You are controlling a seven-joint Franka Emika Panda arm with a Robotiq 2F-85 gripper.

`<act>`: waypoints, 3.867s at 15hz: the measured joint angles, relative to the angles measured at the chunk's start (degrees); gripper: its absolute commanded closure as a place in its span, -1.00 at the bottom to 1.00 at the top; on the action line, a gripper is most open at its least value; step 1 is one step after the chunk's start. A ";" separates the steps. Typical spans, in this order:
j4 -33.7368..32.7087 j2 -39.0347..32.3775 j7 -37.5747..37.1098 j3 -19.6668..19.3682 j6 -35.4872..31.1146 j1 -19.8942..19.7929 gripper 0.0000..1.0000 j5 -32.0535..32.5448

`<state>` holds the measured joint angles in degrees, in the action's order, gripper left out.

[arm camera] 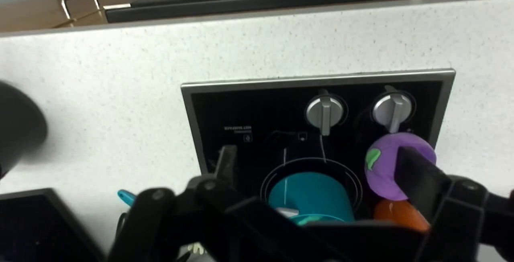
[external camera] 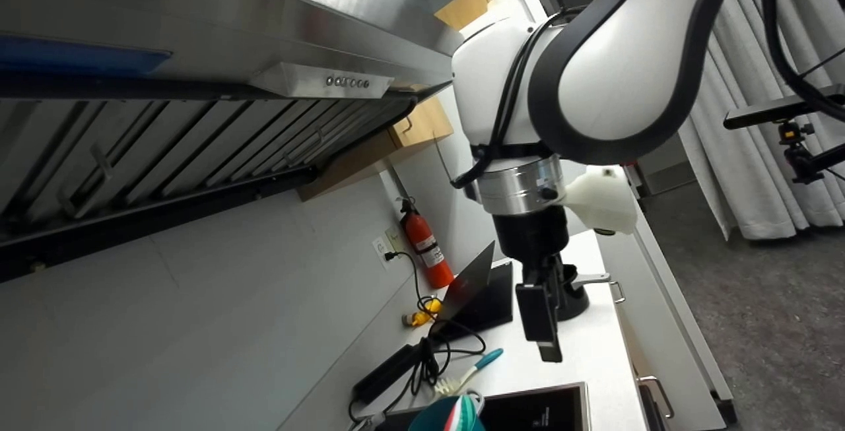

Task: Put the watermelon plush on the table and close the pot with the lid on the other pot

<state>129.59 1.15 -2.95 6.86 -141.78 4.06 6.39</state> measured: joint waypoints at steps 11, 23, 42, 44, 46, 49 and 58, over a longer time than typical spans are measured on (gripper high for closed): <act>-19.71 -18.82 -0.17 -0.11 0.02 3.81 -1.00 3.26; -33.65 -30.01 -4.97 -3.28 2.70 8.53 -1.00 4.26; -33.50 -30.02 -12.72 -4.31 2.59 9.22 -1.00 4.24; -33.50 -30.02 -14.35 -4.96 2.59 9.75 -1.00 4.24; -33.50 -30.02 -16.02 -5.66 2.59 10.33 -1.00 4.29; -33.50 -30.02 -18.09 -6.52 2.59 11.13 -1.00 4.34; -33.50 -30.02 -20.70 -7.41 2.59 12.03 -1.00 4.40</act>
<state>96.09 -28.87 -23.65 -0.56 -139.19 16.08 10.80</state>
